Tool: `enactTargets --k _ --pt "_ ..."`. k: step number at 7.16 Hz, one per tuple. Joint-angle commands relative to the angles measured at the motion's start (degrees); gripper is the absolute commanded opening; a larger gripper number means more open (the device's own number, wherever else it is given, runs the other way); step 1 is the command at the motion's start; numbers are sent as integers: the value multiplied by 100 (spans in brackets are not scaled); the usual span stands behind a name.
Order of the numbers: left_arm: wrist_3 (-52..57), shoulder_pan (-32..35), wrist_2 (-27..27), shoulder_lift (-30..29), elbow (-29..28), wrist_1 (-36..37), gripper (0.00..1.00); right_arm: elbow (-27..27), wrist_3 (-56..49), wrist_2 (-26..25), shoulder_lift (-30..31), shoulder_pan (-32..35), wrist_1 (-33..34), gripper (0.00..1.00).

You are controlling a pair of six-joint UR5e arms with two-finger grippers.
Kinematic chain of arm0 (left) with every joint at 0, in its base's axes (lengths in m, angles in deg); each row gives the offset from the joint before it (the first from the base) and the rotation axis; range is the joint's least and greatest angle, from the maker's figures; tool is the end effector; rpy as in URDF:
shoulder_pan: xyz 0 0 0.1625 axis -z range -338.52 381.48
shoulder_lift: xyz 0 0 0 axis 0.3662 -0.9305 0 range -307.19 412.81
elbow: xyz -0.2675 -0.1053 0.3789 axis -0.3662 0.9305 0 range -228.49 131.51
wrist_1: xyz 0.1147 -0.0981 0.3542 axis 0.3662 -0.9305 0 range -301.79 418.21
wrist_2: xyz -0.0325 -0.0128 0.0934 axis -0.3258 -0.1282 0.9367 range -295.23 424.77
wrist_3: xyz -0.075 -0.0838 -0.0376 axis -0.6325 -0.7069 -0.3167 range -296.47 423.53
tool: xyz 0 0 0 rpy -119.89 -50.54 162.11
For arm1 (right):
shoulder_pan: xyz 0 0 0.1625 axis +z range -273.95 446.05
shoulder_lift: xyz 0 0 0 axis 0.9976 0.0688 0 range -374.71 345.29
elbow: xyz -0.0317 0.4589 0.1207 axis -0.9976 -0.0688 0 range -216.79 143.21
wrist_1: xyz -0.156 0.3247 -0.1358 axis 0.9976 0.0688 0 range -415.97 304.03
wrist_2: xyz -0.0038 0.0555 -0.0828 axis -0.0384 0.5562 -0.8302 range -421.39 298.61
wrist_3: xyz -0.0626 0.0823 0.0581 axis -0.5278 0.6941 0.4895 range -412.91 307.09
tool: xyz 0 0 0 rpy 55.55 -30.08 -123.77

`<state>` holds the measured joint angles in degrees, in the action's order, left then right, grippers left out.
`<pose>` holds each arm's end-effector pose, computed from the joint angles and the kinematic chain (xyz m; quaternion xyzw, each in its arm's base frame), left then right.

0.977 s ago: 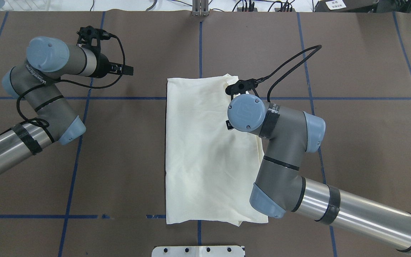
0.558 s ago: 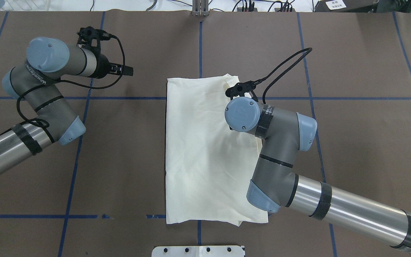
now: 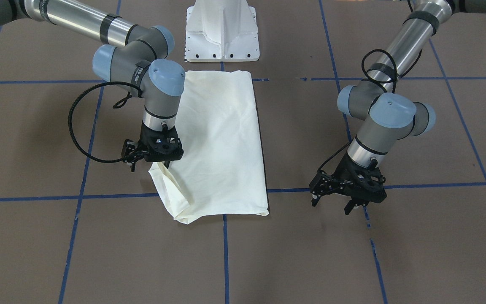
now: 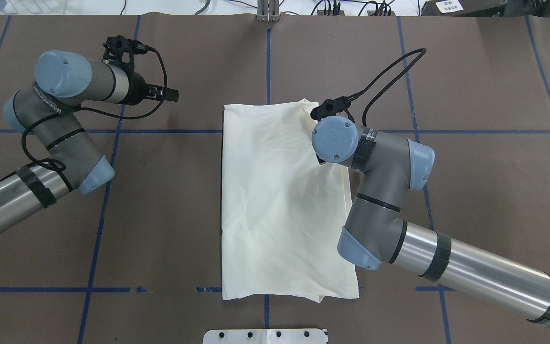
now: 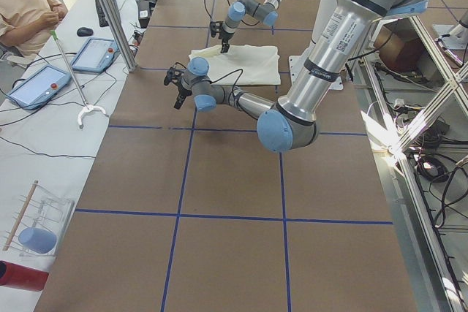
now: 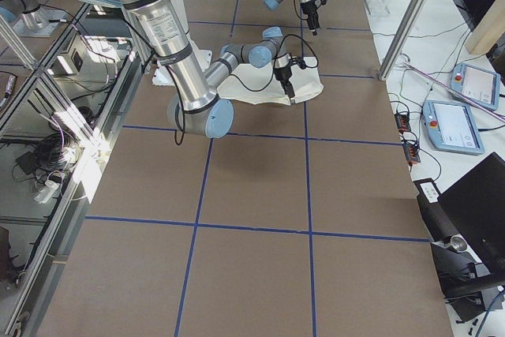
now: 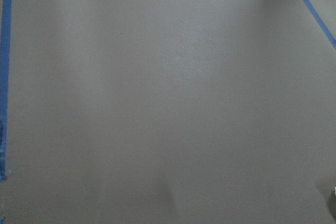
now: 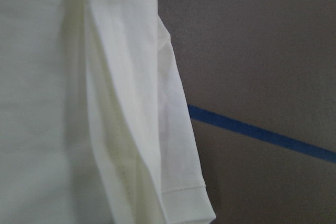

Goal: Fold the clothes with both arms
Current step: 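Move both grippers to the shirt's near corners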

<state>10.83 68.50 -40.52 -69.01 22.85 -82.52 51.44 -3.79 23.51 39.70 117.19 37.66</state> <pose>0.4361 -0.6176 0.4452 0.2682 0.4645 -0.0011 0.8440 -0.5440 -0.4967 0.4001 0.1877 -0.1852 -0.0703 0.9620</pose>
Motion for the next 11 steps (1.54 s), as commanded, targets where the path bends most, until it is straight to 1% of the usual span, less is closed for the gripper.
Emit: enactTargets --k 1,3,4,5,6,7,8,9,10,11 --pt "-3 0 0 0 2 -16 100 71 -349 35 297 295 -11 100" --pt "-21 -9 0 0 28 -16 100 89 -465 61 369 498 -141 100" --pt "-151 -17 0 -9 46 -25 100 150 -370 331 413 507 -700 100" --pt "-466 -87 0 -9 185 -16 100 481 93 787 674 499 -1279 100" --pt "-1008 -140 0 0 361 -7 100 963 515 1130 947 499 -1529 100" --pt "-1466 -523 61 270 798 2 100 1673 1215 1360 1306 455 -1540 100" --pt "-1828 -701 114 673 1437 10 100 2263 2040 1389 1649 176 -1627 100" --pt "-2258 -1103 262 1216 2227 28 100 2625 2901 1337 2027 -140 -2115 100" --pt "-2749 -1612 560 1752 3044 63 100 2725 3762 1023 2535 -561 -3121 100" --pt "-3302 -2157 954 2236 3678 81 100 2760 4319 97 2923 -1130 -3723 100"
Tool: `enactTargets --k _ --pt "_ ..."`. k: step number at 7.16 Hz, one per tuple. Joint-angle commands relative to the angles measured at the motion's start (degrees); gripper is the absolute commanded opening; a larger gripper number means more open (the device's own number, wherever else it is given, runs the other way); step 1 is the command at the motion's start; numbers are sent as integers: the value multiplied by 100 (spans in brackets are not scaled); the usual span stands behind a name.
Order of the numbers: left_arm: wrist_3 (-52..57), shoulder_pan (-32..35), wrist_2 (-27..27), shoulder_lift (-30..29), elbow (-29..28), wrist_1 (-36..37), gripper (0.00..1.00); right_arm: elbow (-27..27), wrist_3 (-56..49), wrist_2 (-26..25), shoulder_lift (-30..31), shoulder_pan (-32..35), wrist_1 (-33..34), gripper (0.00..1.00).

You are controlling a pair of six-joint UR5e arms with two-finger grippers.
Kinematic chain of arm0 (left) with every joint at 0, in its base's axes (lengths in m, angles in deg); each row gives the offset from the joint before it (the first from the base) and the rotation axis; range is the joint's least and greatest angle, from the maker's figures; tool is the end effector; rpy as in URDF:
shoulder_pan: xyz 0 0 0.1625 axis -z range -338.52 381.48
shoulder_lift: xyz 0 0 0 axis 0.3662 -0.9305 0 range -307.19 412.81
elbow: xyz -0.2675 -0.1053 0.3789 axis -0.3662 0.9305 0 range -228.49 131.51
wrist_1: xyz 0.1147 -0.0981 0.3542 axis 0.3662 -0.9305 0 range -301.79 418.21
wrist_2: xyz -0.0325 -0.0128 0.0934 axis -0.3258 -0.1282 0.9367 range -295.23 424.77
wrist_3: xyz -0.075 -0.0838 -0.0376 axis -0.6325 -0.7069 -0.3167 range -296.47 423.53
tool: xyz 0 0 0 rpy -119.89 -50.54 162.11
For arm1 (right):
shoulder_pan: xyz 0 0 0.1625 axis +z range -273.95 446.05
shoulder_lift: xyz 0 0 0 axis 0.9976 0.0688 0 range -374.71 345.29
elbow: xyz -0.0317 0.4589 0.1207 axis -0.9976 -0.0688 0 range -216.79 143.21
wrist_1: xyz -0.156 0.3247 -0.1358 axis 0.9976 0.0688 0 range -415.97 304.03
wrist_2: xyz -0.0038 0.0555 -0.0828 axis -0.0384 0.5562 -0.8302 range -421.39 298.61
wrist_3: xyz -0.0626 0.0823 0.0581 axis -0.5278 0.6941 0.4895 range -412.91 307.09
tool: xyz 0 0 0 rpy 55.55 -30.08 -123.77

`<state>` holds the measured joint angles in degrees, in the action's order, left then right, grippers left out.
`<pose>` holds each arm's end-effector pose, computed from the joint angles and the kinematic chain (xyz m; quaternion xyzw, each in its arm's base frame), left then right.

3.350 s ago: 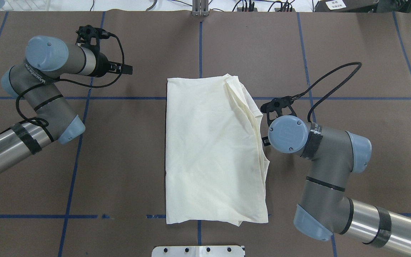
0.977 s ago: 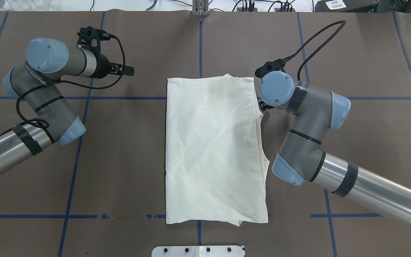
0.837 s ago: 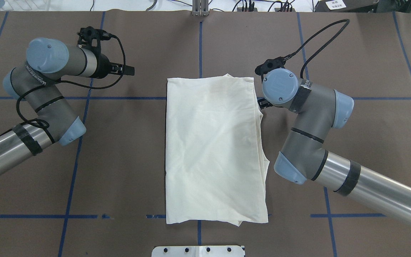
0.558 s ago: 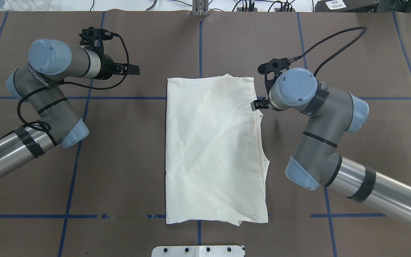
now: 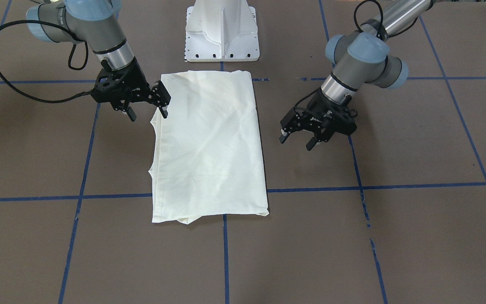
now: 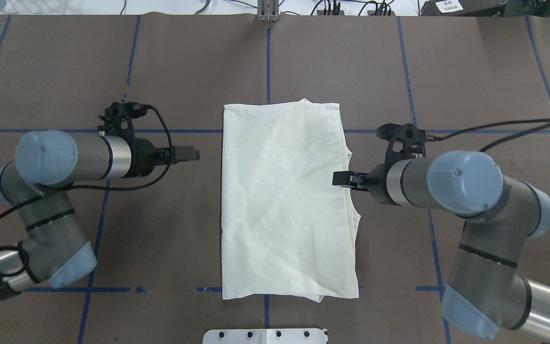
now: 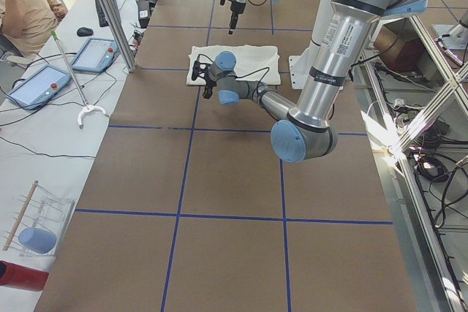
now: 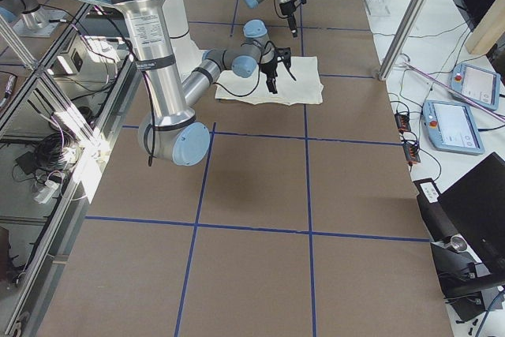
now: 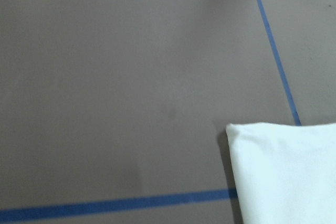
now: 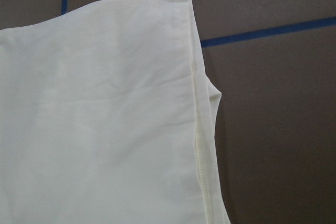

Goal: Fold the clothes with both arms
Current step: 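Move both grippers to the shirt's near corners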

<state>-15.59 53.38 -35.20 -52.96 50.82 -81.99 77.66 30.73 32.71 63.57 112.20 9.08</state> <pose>0.4453 -0.4100 0.4004 0.1577 0.5916 -0.0917 0.7853 -0.4297 -0.3500 0.3848 0.1126 -0.4964 0.1299 0.8509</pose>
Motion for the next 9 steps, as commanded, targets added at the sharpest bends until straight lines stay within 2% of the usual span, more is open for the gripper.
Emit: enactTargets --k 1,3,4,5,7,9 --pt "-1240 -1207 974 854 1184 36 100 227 1395 -1485 626 -1020 -862 100" --pt "-2487 -2122 2038 891 1249 297 100 262 2067 -1702 715 -1147 -845 100" --pt "-3242 -2327 2226 822 1284 605 77 271 2068 -1702 750 -1147 -845 100" --pt "-3606 -2468 2237 804 1275 660 59 263 2068 -1711 759 -1147 -845 100" --pt "-3742 -2688 2421 314 1179 1246 61 245 2068 -1790 759 -1147 -845 100" --pt "-3733 -2986 2421 144 1065 1539 64 236 2068 -1825 785 -1147 -845 100"
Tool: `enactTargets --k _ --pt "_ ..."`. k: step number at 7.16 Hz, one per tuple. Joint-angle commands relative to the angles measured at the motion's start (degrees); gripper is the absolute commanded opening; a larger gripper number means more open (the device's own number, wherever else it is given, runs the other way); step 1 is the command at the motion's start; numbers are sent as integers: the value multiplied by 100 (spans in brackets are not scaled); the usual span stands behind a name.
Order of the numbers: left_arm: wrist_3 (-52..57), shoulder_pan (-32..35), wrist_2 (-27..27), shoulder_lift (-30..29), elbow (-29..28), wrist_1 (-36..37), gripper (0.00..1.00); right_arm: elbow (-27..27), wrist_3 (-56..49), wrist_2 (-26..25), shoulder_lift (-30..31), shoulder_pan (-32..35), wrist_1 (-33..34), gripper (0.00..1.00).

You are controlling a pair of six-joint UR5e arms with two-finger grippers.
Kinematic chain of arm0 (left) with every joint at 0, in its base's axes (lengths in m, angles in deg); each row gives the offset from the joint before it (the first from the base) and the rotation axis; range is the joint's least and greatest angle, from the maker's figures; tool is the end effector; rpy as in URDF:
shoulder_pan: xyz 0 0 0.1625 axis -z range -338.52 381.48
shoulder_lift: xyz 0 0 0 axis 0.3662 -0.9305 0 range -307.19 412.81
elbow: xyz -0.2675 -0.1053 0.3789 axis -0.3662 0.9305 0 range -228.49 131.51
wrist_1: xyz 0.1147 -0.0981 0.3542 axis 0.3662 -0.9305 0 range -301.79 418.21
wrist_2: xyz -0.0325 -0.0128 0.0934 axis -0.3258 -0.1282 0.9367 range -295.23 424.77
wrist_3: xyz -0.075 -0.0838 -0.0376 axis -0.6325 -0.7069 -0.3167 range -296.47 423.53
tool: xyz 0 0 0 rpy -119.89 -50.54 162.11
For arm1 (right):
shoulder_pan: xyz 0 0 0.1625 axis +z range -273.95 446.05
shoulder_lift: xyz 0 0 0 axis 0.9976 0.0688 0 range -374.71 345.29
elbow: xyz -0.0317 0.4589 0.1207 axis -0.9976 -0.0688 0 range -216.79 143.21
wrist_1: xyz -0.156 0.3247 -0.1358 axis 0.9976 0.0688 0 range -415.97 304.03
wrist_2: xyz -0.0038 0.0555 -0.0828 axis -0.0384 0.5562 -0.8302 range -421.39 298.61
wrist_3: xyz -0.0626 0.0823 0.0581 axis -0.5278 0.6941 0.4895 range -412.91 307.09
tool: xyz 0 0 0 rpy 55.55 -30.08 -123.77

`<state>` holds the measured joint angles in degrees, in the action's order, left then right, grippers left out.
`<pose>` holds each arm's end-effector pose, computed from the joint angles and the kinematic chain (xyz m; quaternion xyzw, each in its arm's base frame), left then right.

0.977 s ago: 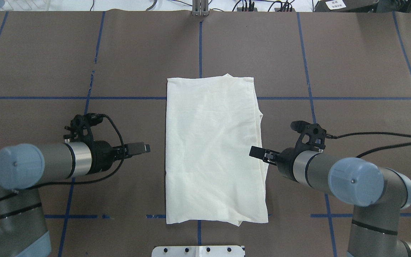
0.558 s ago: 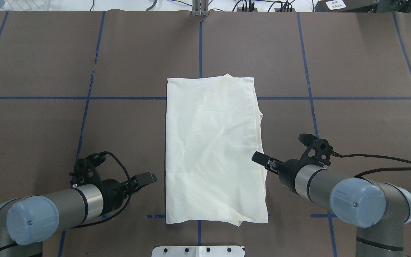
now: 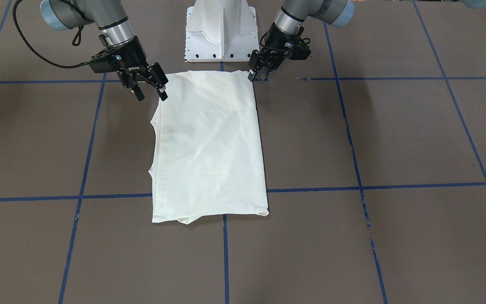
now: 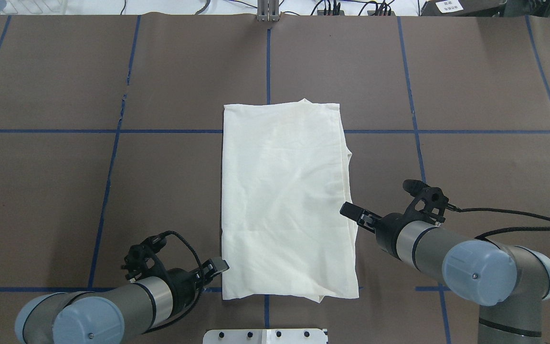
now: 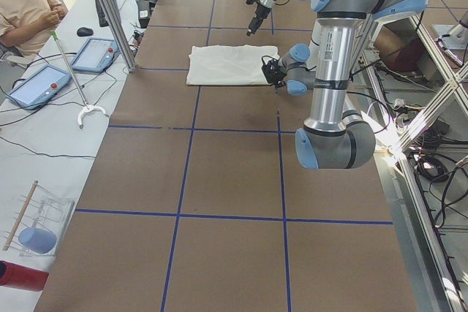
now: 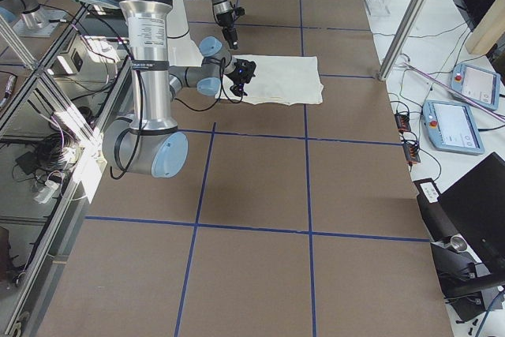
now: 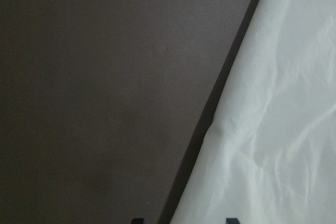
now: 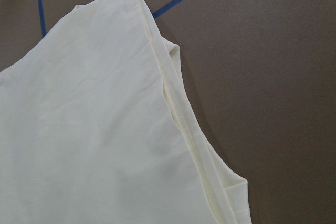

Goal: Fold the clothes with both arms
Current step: 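Lower both grippers onto the near corners of the shirt to grasp them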

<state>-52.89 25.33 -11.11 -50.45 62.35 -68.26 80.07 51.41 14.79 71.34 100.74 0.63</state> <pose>0.5377 -0.1987 0.3672 -0.0139 0.5818 -0.2800 0.7635 -0.4331 -0.2806 0.4122 0.1036 -0.5273 0.2725 0.7981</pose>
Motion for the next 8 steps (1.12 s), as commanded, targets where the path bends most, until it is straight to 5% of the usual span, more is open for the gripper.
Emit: enactTargets --k 1,8 --pt "67 -192 12 -107 -115 175 65 -14 1 -50 9 -1 0 100" --pt "68 -200 3 -450 -388 307 67 -23 1 -77 26 -1 0 100"
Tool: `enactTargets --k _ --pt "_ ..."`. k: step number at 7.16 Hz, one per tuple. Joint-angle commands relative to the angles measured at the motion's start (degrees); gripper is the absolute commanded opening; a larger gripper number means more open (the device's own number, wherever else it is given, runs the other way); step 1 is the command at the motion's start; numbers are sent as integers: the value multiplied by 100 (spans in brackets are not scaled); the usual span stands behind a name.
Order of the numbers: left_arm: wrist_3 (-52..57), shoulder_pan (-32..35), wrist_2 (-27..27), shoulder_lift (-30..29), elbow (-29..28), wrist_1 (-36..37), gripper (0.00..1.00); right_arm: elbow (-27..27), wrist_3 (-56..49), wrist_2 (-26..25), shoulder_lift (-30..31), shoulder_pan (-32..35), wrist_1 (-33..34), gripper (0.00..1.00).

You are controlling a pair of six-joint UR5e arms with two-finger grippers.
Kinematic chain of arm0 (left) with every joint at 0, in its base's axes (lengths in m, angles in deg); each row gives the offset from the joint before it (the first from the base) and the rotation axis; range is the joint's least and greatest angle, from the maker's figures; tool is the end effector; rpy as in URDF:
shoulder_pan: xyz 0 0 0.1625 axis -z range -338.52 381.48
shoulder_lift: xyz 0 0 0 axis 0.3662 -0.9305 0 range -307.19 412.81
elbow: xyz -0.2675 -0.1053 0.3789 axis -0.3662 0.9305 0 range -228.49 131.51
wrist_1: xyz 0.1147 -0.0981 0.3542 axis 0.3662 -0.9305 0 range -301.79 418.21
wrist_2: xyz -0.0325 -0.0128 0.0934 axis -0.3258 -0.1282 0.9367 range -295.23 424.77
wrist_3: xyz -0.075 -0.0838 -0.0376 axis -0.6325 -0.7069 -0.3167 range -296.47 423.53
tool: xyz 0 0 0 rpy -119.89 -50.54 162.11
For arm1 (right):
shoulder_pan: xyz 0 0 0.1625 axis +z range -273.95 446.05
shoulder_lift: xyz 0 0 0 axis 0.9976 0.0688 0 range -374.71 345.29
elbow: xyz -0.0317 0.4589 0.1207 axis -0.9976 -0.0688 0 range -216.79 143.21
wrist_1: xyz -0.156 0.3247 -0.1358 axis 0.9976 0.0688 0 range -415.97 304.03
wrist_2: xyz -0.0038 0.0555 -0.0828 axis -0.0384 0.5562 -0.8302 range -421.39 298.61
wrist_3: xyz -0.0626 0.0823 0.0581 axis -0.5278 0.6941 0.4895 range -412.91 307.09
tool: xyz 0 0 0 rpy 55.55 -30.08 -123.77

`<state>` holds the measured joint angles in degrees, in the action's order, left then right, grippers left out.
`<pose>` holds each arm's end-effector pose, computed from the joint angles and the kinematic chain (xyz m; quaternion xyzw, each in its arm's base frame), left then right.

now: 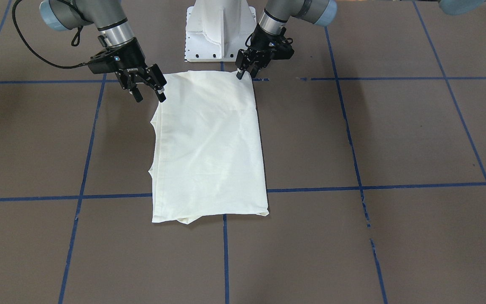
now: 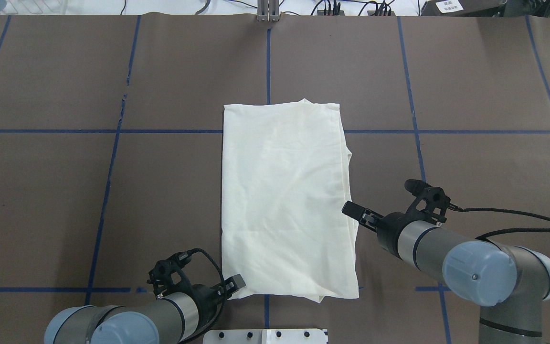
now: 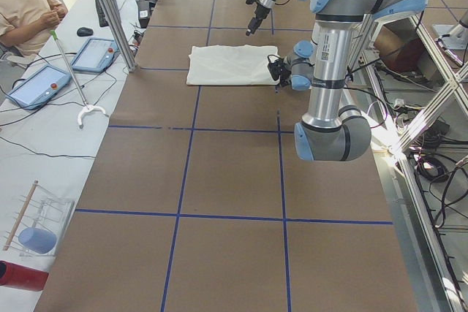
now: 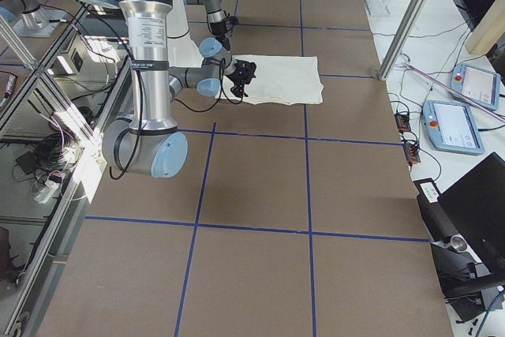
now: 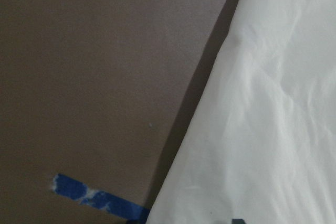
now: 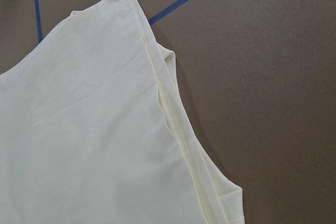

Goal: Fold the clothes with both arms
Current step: 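Lower both grippers onto the near corners of the shirt to grasp them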

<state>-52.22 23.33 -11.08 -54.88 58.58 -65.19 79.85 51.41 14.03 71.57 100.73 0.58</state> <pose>0.5796 -0.1811 0.3599 -0.0154 0.5651 -0.2631 0.7818 -0.4322 -0.2819 0.4157 0.1093 -0.5239 0.2758 0.7985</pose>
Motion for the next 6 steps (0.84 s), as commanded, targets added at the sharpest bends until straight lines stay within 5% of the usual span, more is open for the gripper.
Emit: enactTargets --k 1,3,5,6 --pt "-9 0 9 -7 -11 0 61 0 0 -10 21 -9 -4 100" --pt "-9 0 9 -7 -54 0 54 0 0 -10 21 -9 -4 100" --pt "-18 -9 9 -24 -55 0 34 0 0 -19 30 -9 -4 100" --pt "-9 0 9 -50 -55 0 14 0 0 -36 21 -9 -4 100"
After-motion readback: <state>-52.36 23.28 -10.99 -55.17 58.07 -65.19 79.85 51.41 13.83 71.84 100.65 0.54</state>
